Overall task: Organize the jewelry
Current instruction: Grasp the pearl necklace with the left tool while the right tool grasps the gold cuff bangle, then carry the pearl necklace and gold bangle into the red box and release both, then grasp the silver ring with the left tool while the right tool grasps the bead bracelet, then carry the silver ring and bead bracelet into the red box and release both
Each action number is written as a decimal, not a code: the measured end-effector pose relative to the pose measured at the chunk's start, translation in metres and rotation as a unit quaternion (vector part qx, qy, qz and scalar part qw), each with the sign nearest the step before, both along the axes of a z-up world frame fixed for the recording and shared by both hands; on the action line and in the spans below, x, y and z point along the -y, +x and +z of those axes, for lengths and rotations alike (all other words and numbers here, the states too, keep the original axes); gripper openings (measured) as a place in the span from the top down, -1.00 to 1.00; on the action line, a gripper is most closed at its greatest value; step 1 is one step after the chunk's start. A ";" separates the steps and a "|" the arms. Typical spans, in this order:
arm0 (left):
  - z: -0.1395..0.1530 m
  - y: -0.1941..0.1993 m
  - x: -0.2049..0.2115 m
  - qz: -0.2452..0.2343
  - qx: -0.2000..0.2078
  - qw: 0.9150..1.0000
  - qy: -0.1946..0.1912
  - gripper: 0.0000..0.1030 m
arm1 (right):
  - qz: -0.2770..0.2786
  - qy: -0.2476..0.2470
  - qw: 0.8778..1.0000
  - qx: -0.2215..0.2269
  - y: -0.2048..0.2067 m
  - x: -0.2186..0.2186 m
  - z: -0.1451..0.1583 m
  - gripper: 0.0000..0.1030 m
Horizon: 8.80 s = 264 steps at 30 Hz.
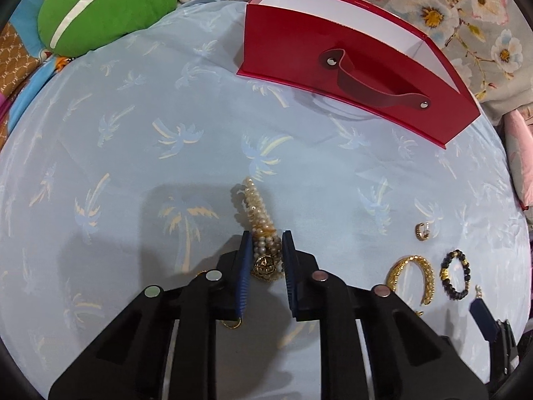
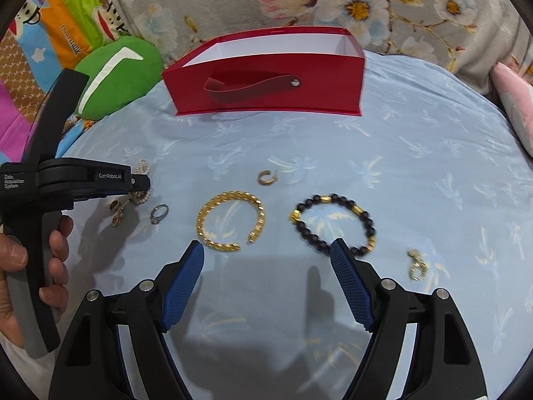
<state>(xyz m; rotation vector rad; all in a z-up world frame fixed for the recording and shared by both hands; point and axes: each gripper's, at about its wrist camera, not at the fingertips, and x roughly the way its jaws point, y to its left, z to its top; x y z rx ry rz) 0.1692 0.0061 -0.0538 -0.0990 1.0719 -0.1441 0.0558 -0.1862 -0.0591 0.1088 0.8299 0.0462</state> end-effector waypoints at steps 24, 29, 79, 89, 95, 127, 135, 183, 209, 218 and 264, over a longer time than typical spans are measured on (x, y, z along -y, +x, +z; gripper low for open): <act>0.044 -0.020 -0.021 -0.003 0.057 0.998 -0.020 0.68 | 0.023 -0.019 0.999 -0.022 0.049 -0.030 -0.021 -0.12; 0.043 -0.020 -0.021 -0.004 0.058 0.998 -0.019 0.68 | 0.022 -0.011 1.000 -0.014 0.045 -0.029 -0.017 -0.11; 0.178 0.145 0.049 -0.037 0.211 0.977 -0.018 0.68 | -0.002 -0.013 0.985 0.172 0.205 0.050 0.153 -0.11; 0.150 0.222 0.080 -0.054 0.185 0.981 0.001 0.68 | -0.010 -0.003 0.992 0.124 0.290 0.069 0.128 -0.11; 0.131 0.248 0.099 -0.063 0.176 0.982 0.020 0.68 | -0.006 -0.016 0.995 0.102 0.321 0.065 0.107 -0.11; 0.124 0.177 0.052 -0.047 0.155 0.986 0.044 -0.05 | -0.020 -0.026 0.992 0.126 0.233 0.082 0.133 -0.29; 0.129 0.090 0.019 -0.046 0.144 0.988 0.019 -0.27 | -0.025 -0.046 0.990 0.129 0.128 0.079 0.130 -0.42; -0.002 -0.052 0.056 -0.100 0.036 0.992 0.063 0.48 | -0.060 -0.018 0.998 -0.011 0.000 0.063 -0.008 -0.41; 0.018 -0.050 0.033 -0.094 0.034 0.995 -0.003 0.66 | -0.049 0.002 0.999 -0.022 0.027 0.056 -0.019 0.72; 0.032 -0.055 0.033 -0.093 0.051 0.994 0.002 0.66 | -0.055 0.012 0.998 0.022 0.013 0.057 0.014 0.73; 0.185 0.106 0.058 -0.056 0.247 0.967 0.036 0.66 | 0.011 -0.011 0.983 0.185 0.178 0.051 0.176 0.73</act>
